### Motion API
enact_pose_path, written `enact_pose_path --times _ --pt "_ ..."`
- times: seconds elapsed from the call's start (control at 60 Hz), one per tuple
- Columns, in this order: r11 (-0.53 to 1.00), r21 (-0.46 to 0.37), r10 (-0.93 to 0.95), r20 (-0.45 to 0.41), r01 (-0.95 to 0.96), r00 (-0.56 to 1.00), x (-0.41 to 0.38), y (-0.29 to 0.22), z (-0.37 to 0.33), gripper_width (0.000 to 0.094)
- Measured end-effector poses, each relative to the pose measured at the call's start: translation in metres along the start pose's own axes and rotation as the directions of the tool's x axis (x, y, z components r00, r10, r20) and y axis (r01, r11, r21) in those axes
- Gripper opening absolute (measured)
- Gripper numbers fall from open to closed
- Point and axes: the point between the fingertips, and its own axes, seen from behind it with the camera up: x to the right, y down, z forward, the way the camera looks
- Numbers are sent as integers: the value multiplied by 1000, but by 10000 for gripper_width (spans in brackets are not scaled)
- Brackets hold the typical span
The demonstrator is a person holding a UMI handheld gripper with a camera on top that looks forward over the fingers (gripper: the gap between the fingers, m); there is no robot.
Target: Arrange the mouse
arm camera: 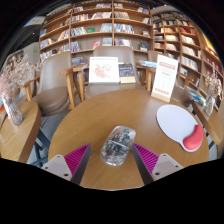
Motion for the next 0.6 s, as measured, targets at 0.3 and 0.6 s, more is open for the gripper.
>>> enact_pose_path --times 0.3,0.6 --pt "1000 -2 -11 12 11 1000 -2 -24 30 846" --pt "999 16 -50 26 49 998 1 -33 36 407"
